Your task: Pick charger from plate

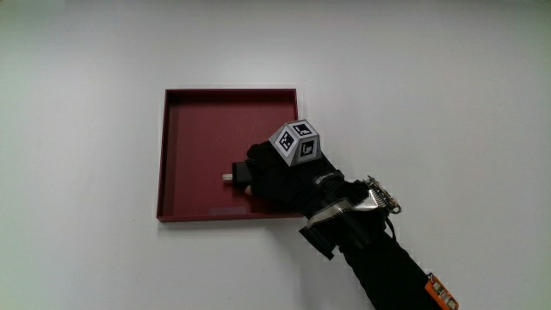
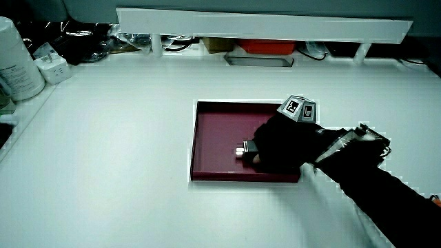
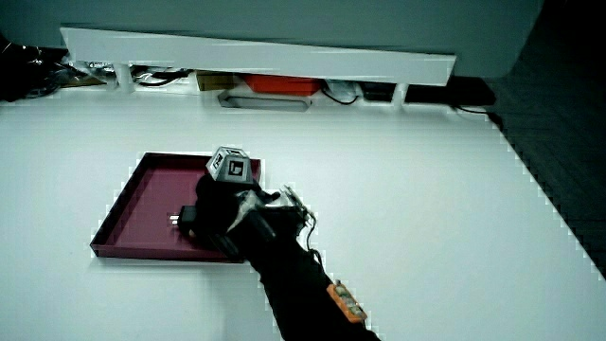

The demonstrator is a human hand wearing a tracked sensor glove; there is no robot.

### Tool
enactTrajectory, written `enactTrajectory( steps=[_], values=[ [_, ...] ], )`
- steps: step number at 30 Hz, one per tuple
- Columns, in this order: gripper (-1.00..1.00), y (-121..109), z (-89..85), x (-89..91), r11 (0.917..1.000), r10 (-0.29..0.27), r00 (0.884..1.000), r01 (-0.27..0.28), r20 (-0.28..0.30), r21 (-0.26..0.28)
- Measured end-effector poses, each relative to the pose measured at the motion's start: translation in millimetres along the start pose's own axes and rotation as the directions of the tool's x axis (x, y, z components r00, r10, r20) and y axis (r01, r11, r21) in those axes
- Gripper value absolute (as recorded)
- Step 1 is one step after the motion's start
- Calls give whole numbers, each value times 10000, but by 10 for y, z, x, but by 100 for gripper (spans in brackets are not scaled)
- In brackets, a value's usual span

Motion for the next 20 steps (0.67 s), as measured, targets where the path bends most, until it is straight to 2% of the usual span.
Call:
enactTrajectory(
  steps=[6, 10, 12, 14, 15, 16, 17, 18, 20],
  values=[
    [100, -167, 242, -127, 9981, 466, 9989, -463, -66, 405],
    [100, -299, 427, -149, 9947, 615, 9981, -612, -10, 822],
    [100, -353, 492, -133, 9946, 633, 9980, -638, 90, 816],
    [100, -431, 597, -136, 9930, 794, 9967, -774, -188, 891],
    [100, -460, 633, -123, 9912, 944, 9952, -916, -250, 954],
    [100, -510, 696, -134, 9900, 869, 9960, -843, -185, 1127],
    [100, -454, 670, -37, 9754, 1796, 9836, -1799, 143, 1277],
    [100, -489, 706, -19, 9762, 1805, 9833, -1762, -230, 1267],
    [100, -573, 798, -3, 9743, 1668, 9859, -1666, 117, 1514]
  ],
)
